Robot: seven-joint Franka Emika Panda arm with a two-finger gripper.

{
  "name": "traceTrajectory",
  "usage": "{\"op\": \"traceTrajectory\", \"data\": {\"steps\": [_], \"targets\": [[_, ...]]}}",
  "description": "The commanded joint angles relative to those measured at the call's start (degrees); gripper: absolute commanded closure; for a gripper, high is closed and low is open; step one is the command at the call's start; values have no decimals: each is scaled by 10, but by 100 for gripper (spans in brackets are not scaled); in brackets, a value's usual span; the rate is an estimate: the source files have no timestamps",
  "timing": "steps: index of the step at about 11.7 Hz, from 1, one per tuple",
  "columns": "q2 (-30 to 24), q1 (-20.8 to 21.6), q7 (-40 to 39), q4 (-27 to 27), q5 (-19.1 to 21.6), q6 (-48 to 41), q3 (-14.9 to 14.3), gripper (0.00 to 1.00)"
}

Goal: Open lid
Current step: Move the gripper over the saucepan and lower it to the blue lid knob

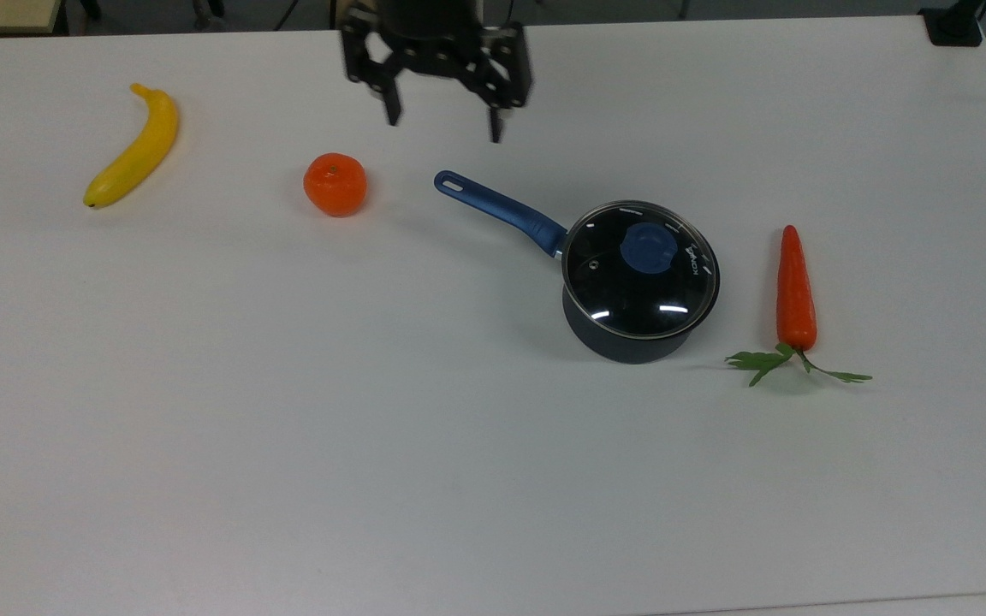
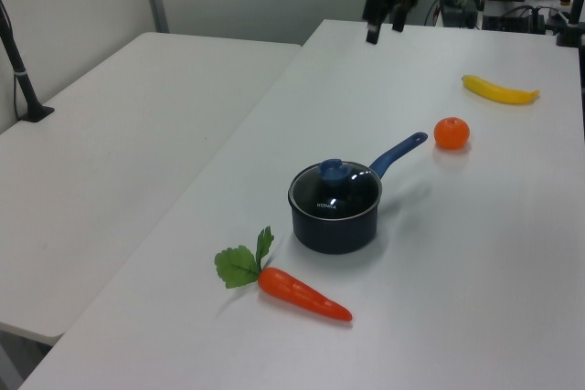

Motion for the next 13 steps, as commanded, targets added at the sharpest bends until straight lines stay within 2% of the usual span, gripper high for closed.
{"op": "traceTrajectory", "data": {"steps": [1,4,7,10,13], "targets": [[40,21,83,0,-7,30,56,0],[87,68,90,1,-9,63,56,0],[125,95,140,17,-40,68,56,0],[159,107,202,40,-58,78,59,0],[165,116,225,43,-80,98,58,3]]}}
